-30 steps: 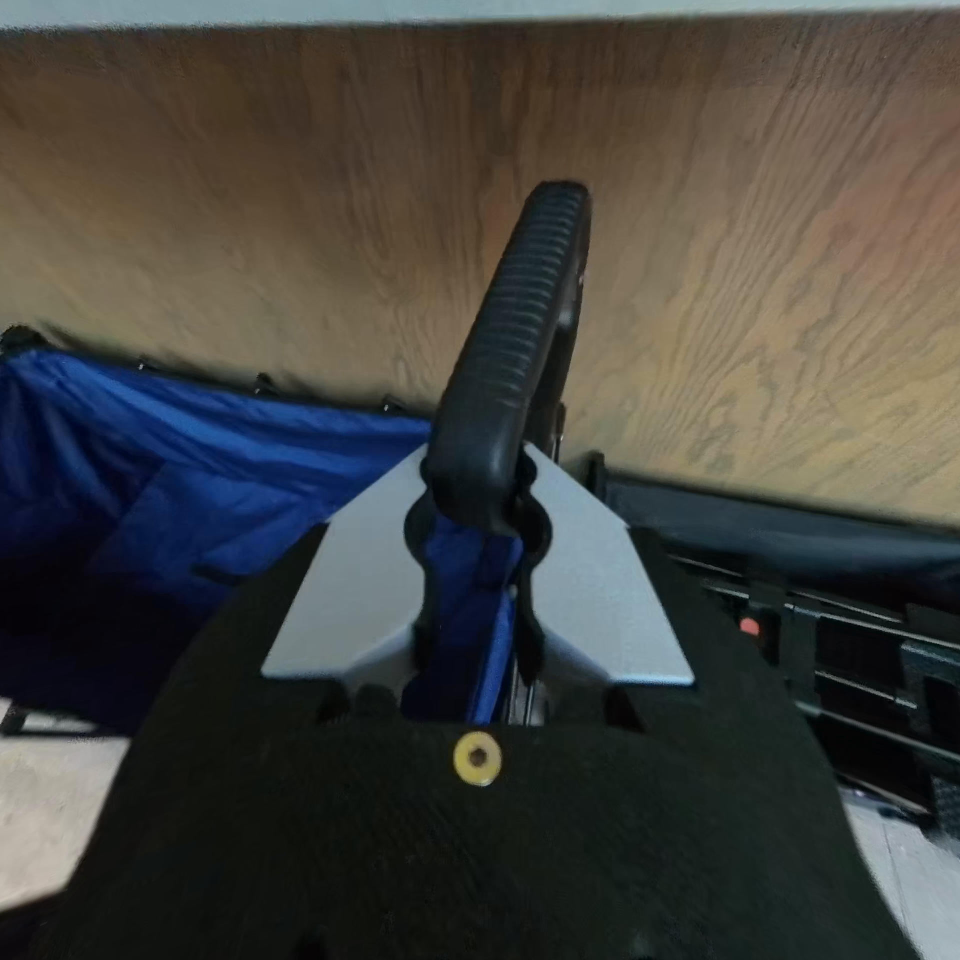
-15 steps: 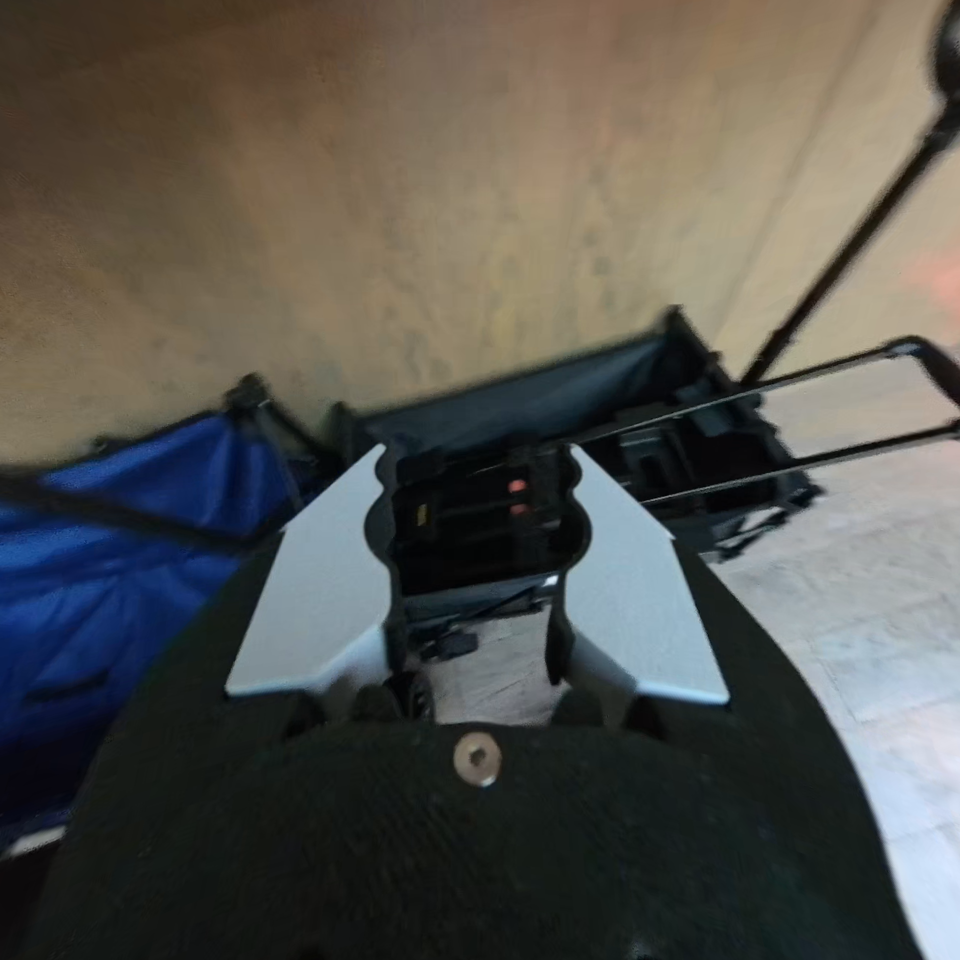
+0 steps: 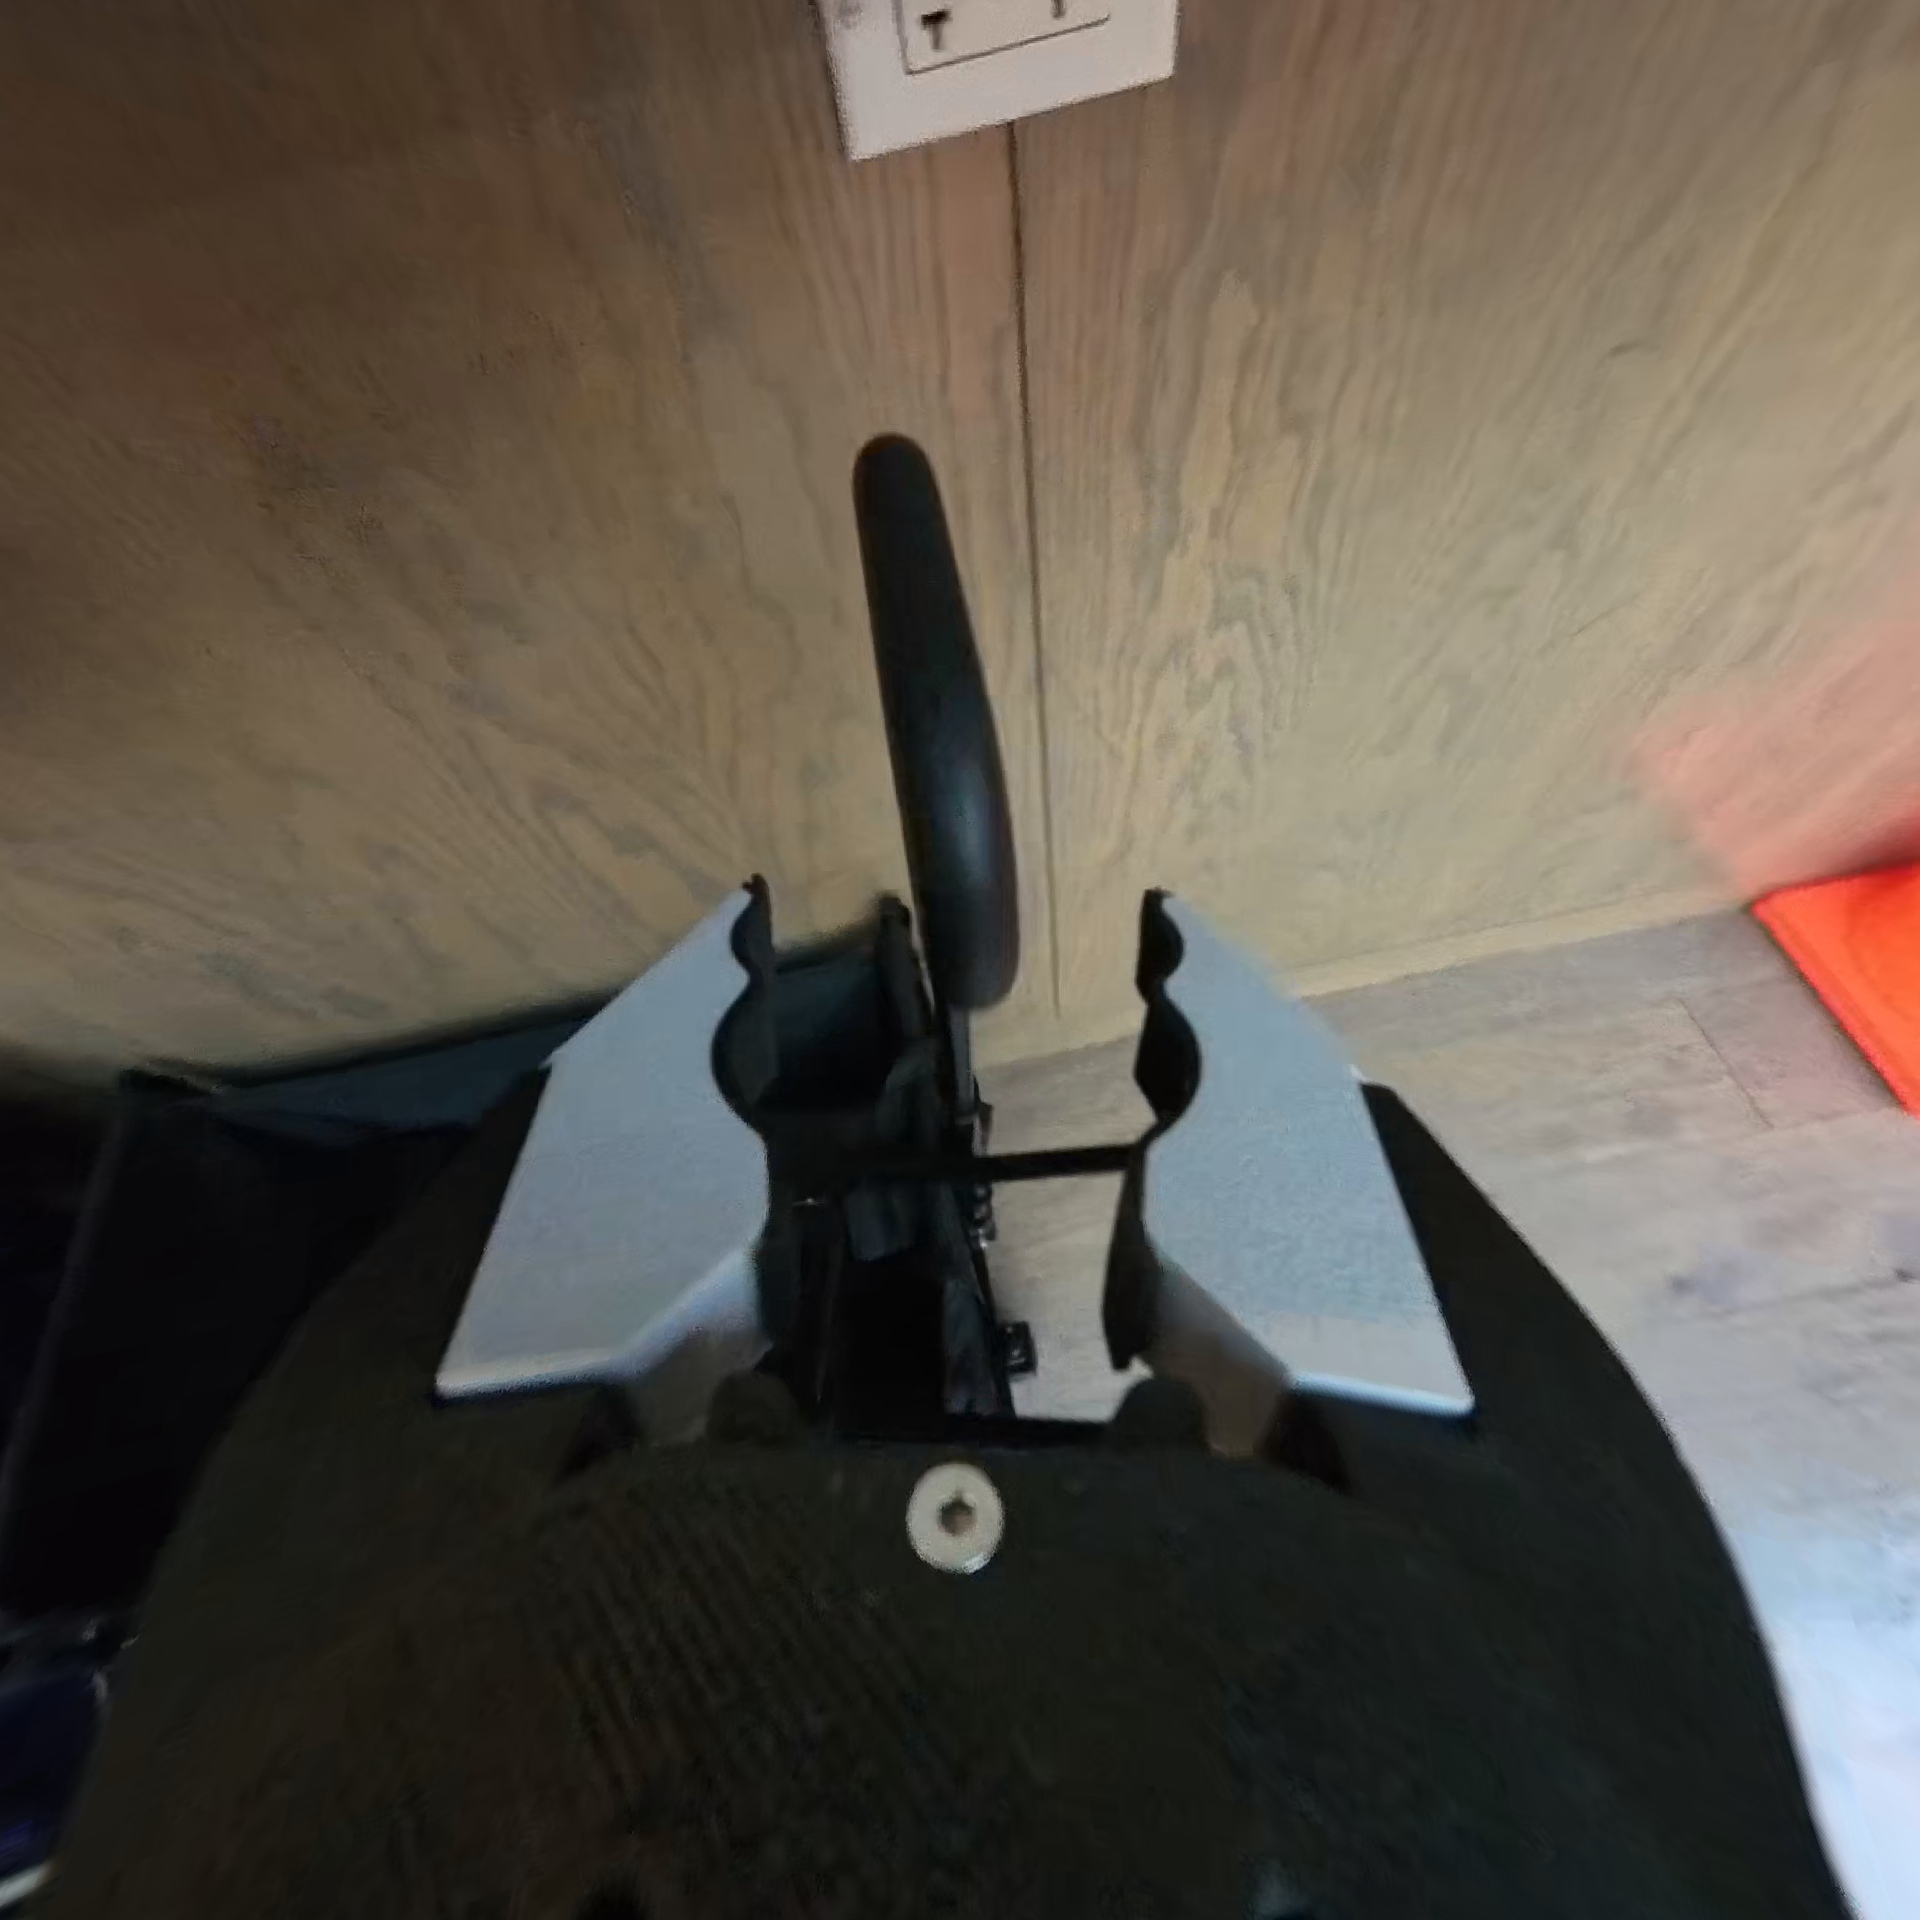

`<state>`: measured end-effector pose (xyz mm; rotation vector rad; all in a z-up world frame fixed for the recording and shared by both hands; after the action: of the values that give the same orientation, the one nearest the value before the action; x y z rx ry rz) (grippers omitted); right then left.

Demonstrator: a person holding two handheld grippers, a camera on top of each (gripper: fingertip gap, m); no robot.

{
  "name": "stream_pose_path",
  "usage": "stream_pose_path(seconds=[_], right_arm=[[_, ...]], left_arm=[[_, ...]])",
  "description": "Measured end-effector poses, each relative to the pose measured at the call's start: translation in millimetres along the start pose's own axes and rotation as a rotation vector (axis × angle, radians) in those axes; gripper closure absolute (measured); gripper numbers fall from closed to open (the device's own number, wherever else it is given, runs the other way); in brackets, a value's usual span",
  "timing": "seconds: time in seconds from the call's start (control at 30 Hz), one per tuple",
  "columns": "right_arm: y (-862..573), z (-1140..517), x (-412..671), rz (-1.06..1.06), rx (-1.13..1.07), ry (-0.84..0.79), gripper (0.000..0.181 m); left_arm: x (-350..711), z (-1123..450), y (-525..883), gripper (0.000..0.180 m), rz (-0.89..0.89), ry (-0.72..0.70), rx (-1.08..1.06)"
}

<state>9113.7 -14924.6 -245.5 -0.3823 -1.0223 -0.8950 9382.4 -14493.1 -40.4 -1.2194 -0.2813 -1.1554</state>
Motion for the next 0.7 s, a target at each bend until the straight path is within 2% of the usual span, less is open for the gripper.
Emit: stream_pose_path(seconds=[0.03,0.1,0.13,0.33,0.53,0.7], right_arm=[[-4,-11,5,0.014,0.048,0.017,0.119],[-4,-31,11,0.063,0.125,0.062,0.156],[-2,-39,15,0.092,0.148,0.056,0.159],[-3,-69,27,0.082,0.214,0.009,0.158],[-23,-37,2,0.055,0.244,-0.001,0.158],[-20,-30,-2,0.052,0.278,-0.002,0.158]], left_arm=[[4,-9,-11,0.137,-0.034,0.018,0.033],[9,-22,-25,0.138,-0.099,0.040,0.120],[10,-27,-30,0.138,-0.109,0.044,0.164],[-8,-50,-65,0.138,0.030,-0.062,0.245],[-24,-62,-85,0.138,0.026,-0.020,0.336],[-26,-73,-93,0.138,0.065,-0.051,0.318]])
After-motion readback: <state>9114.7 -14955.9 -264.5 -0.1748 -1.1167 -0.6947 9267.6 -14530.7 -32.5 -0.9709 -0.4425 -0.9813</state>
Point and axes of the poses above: each gripper's, where its closed fingertips meet, z back along the fingers, x out of its top, y = z × x across the jaws, the point moved 9 cm from there along z, back along the fingers, and after that the axes turned 1 degree about y, right-handed, at the moved point
